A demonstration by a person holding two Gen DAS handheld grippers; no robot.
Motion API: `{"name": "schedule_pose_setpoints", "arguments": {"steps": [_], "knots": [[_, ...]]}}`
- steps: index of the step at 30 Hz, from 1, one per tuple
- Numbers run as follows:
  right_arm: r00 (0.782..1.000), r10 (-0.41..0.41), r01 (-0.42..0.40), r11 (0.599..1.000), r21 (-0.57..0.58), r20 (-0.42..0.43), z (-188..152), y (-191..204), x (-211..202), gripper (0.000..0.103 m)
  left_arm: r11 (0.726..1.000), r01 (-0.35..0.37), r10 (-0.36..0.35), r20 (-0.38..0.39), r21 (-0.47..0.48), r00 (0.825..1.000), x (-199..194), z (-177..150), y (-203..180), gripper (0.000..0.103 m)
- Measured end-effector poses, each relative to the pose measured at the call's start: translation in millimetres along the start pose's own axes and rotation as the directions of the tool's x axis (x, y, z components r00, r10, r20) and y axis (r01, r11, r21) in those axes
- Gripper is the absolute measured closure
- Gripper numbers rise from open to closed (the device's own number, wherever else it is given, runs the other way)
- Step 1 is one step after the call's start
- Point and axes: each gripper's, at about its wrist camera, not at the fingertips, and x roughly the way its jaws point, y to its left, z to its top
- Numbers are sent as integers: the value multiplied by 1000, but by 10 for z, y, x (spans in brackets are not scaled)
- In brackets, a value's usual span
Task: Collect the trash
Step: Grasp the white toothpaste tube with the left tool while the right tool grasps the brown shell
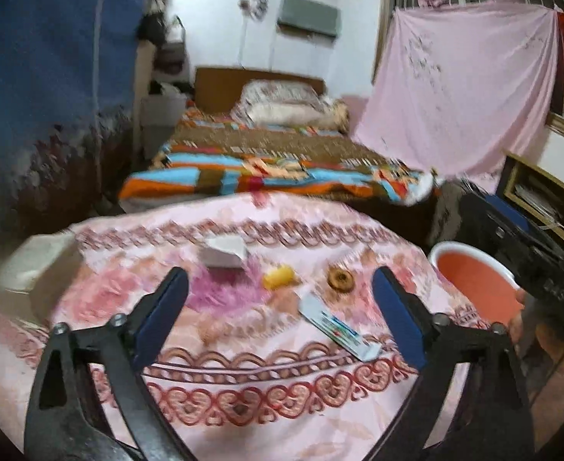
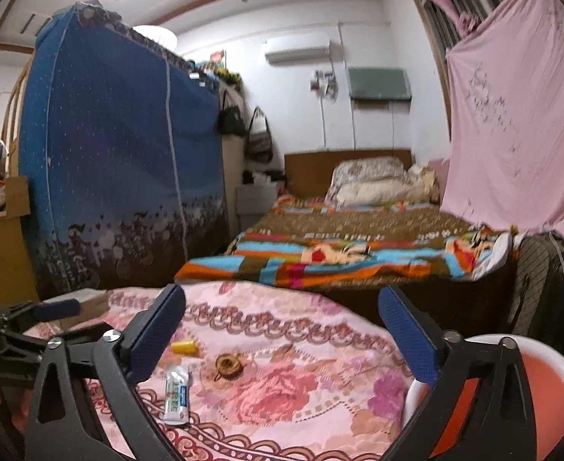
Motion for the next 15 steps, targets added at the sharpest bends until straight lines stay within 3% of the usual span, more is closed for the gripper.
{"name": "schedule_pose_setpoints", "arguments": {"steps": [4, 9, 11, 15], "knots": [[997, 24, -23, 1000, 14, -77, -31, -14, 141, 21, 998, 69, -69, -119, -4, 991, 190, -33, -58, 48], [987, 34, -31, 999, 19, -157, -74, -14, 274, 33, 992, 126, -129, -254, -27, 959, 408, -111, -136, 70], [980, 37, -32, 999, 25, -197, -89, -20, 342, 44, 989, 143, -148, -292, -40, 945, 471, -136, -162, 74], [963, 51, -42, 998, 39, -265, -130, -36, 474, 52, 983, 169, -184, -348, -73, 919, 565, -177, -200, 79]]}}
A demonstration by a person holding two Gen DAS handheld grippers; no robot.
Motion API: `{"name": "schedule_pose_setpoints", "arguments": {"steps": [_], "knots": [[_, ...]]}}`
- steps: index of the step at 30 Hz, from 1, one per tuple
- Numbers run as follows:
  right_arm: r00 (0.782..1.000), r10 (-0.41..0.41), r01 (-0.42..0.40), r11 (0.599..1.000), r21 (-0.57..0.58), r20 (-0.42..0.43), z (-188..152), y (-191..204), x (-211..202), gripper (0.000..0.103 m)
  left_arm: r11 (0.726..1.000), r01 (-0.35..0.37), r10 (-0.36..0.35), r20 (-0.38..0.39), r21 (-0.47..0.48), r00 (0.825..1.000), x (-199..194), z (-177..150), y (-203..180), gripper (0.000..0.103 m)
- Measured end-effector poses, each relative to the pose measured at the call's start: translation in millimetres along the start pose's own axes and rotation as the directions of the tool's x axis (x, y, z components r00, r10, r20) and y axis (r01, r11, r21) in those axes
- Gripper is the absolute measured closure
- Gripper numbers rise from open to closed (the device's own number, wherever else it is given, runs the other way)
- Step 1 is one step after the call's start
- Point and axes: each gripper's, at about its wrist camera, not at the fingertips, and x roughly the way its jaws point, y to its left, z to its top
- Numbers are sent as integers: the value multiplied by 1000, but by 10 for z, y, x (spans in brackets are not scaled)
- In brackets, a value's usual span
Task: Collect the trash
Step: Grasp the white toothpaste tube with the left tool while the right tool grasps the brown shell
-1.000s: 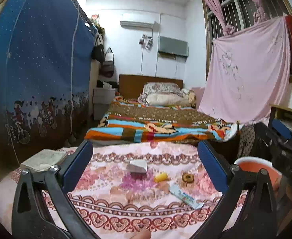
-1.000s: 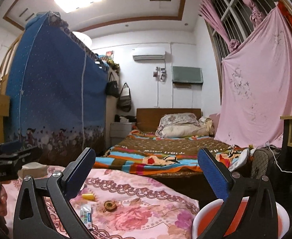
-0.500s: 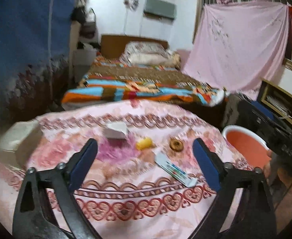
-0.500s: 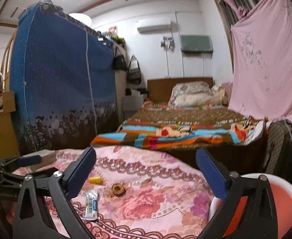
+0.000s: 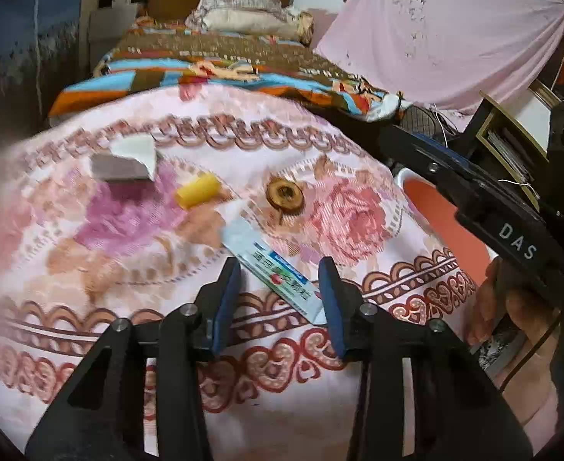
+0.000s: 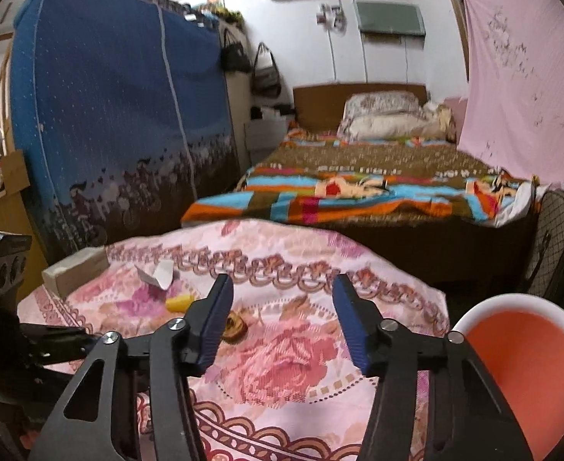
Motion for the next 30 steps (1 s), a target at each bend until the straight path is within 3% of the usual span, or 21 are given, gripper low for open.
{"name": "schedule_pose_setpoints", "arguments": {"steps": [6, 11, 16, 20, 30], "knots": [[996, 19, -19, 1000, 7, -88, -19, 0, 161, 53, 1000, -19, 19, -17, -18, 1000, 25, -1, -1, 97], [987, 26, -25, 1000, 9, -157, -49, 10, 288, 53, 999, -1, 1, -13, -40, 1000, 16, -1, 36, 103], [978, 46, -48, 999, -4, -204, -63, 47, 373, 64, 998, 31, -30, 15, -63, 999, -60, 8, 97, 103], [969, 60, -76, 996, -57, -238, -81, 162, 424, 69, 998, 11, -9, 45, -63, 999, -134, 33, 138, 103], [943, 77, -126, 983, -130, -325, -121, 366, 615, 70, 987, -53, 64, 66, -151, 996, -249, 33, 487, 103]]}}
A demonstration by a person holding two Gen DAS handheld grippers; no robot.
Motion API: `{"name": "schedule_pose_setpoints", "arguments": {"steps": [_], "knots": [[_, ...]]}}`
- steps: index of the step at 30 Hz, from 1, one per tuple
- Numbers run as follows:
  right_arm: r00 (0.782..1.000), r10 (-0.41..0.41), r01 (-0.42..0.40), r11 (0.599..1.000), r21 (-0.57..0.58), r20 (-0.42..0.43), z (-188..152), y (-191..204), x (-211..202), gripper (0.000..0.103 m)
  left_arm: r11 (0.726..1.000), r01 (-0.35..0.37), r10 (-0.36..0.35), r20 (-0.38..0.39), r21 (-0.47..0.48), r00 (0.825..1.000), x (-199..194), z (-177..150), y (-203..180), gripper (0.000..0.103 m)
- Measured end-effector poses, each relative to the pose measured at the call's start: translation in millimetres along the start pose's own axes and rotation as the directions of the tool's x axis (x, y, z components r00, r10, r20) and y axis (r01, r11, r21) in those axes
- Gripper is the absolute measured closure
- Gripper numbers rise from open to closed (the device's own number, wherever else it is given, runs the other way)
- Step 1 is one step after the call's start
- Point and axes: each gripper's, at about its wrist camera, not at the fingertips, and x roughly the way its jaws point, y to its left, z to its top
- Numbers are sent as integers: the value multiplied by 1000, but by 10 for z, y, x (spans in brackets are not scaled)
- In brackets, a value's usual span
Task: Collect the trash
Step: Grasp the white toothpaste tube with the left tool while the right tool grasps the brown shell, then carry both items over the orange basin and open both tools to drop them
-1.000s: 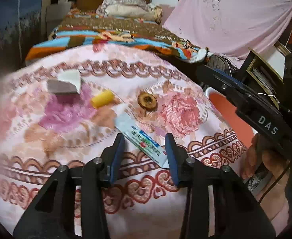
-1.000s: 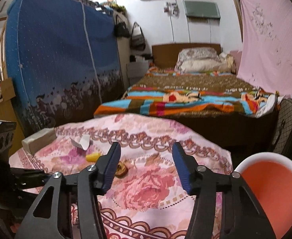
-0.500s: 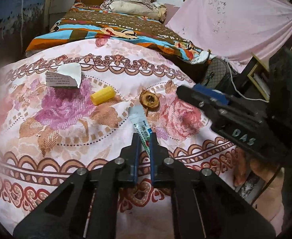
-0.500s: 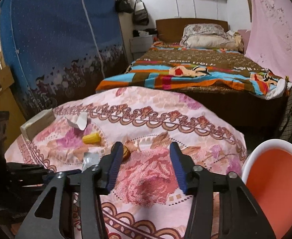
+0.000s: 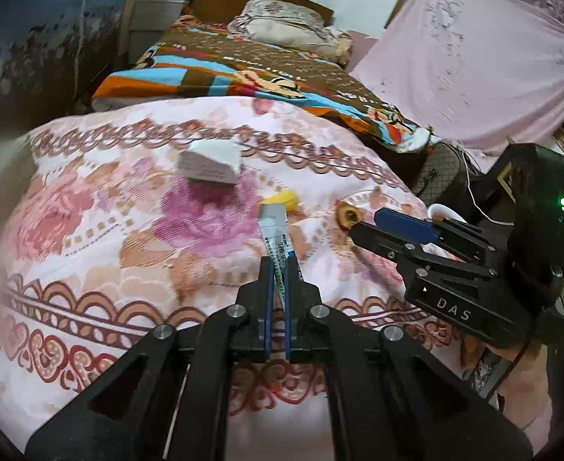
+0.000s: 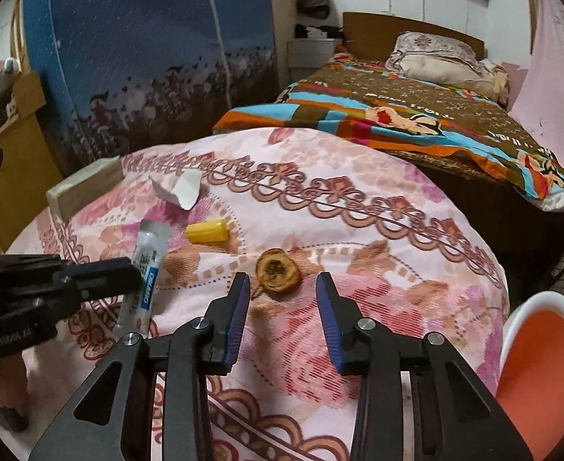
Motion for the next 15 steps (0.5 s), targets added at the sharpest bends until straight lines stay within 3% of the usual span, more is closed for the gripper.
{"name": "schedule_pose_setpoints", "arguments": {"steps": [6, 9, 15], "knots": [[999, -19, 17, 999, -48, -49, 15, 108, 152, 72, 1000, -11, 11, 12, 15, 1000, -15, -31, -33, 103], [999, -16, 15, 999, -39, -39, 0, 87, 128, 83, 999, -14, 13, 32, 31, 999, -55, -35, -68, 103], [1000, -18, 18, 999, -30, 20, -17, 82, 13, 83, 999, 1, -8, 129, 54, 992, -244, -63, -107, 103]]}}
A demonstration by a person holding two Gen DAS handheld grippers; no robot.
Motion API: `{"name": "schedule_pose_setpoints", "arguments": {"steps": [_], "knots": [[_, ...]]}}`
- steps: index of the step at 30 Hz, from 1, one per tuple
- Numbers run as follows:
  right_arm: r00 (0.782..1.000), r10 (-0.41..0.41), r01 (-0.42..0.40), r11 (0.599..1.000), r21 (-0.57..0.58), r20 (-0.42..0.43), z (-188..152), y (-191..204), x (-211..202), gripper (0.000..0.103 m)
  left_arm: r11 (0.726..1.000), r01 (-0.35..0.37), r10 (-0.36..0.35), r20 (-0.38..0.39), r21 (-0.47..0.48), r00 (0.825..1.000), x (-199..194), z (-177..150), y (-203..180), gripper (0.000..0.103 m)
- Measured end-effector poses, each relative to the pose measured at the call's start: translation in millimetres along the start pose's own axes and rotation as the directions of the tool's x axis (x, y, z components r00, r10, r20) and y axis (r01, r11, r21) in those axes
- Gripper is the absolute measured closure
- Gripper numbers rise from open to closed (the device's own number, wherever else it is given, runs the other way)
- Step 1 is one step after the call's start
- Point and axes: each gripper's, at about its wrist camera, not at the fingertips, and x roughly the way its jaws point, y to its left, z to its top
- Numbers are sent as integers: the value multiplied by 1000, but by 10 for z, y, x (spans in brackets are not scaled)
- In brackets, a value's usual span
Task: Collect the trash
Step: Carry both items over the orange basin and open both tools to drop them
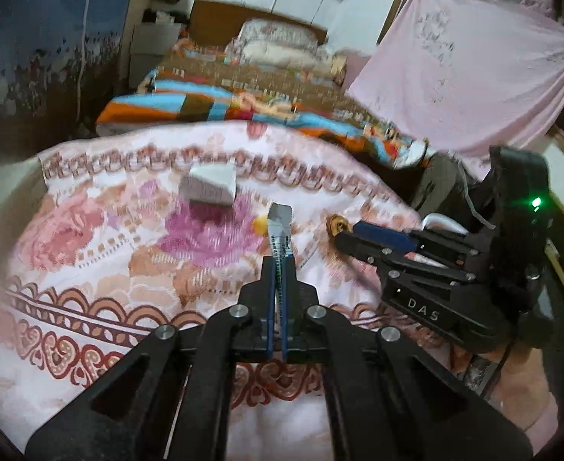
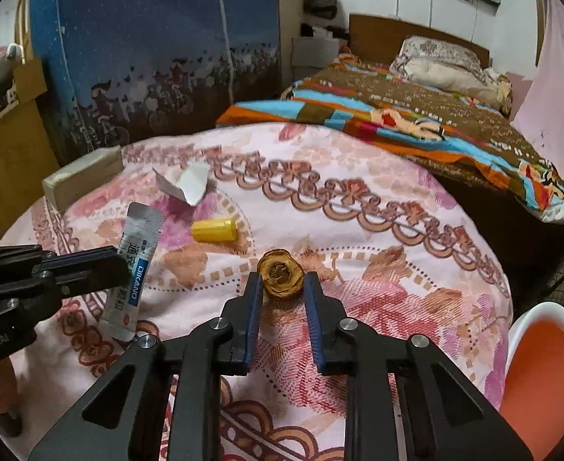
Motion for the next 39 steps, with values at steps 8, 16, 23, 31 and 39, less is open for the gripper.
{"name": "schedule_pose_setpoints", "arguments": {"steps": [8, 16, 23, 31, 39], "knots": [[955, -39, 39, 999, 6, 295, -91, 15, -594, 83, 995, 5, -24, 193, 98, 981, -340, 20, -256, 103], [808, -121, 78, 992, 98, 577, -260, -82, -1276, 83, 974, 11, -98, 375, 227, 922, -656, 92, -701, 103], [690, -250, 131, 966, 222, 679, -389, -386, -1713, 83, 933, 40, -198, 417, 358, 887, -715, 162, -1178, 103], [640, -403, 143, 899, 413, 655, -595, -912, -1950, 83, 894, 113, -291, 371, 433, 882, -606, 200, -1605, 103], [632, -504, 120, 815, 567, 589, -841, -1310, -2070, 83, 865, 176, -337, 285, 469, 897, -359, 111, -1957, 103]]}}
